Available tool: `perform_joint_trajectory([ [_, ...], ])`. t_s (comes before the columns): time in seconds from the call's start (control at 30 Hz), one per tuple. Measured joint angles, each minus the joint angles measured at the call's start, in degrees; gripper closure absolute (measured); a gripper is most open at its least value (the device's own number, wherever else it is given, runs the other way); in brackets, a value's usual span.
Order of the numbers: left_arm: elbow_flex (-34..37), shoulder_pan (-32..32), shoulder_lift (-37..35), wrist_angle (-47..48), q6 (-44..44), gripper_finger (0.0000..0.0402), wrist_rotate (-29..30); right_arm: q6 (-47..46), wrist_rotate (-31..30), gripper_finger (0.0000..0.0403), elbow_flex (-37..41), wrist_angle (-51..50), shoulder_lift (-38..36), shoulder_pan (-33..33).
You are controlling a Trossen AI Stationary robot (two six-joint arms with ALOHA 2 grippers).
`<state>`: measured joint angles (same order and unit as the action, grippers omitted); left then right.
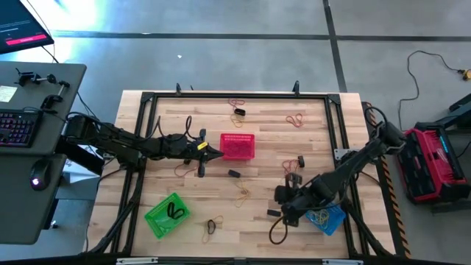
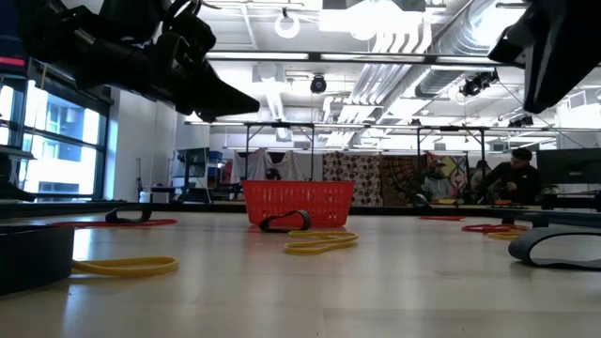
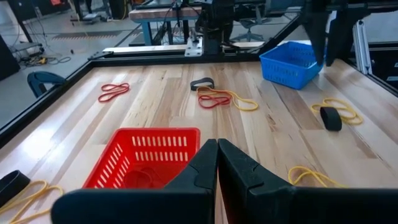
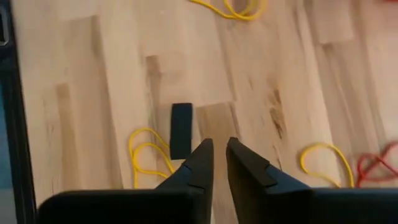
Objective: Sort rubber bands into baskets
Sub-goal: Put the black rubber band into the green bin
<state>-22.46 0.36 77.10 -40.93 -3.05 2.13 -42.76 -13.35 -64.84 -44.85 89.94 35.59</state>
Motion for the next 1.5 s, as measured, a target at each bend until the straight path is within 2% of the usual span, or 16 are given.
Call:
perform_joint_trajectory([
  [0.17,0.00,0.00,0.00,0.54,0.02,0.0399,0.00,2.77,2.06,0.0366,0.04,3.41,2.55,0.22],
  [0.5,0.00,0.00,0.00,0.79,-0.02,0.0399,0.00,-0.55,5.11,0.0282,0.09,5.18,9.79,0.22],
  [0.63,0.00,0.00,0.00,0.79,-0.04,0.0399,0.00,-0.74,5.95,0.0263,0.09,5.86,11.84,0.01],
  [0.77,0.00,0.00,0.00,0.79,-0.04,0.0399,0.00,-0.72,7.85,0.0261,0.09,7.18,13.10,-0.44],
  [1.5,0.00,0.00,0.00,0.90,-0.10,0.0399,0.00,-0.77,10.10,0.0261,0.09,9.10,14.64,-1.02],
])
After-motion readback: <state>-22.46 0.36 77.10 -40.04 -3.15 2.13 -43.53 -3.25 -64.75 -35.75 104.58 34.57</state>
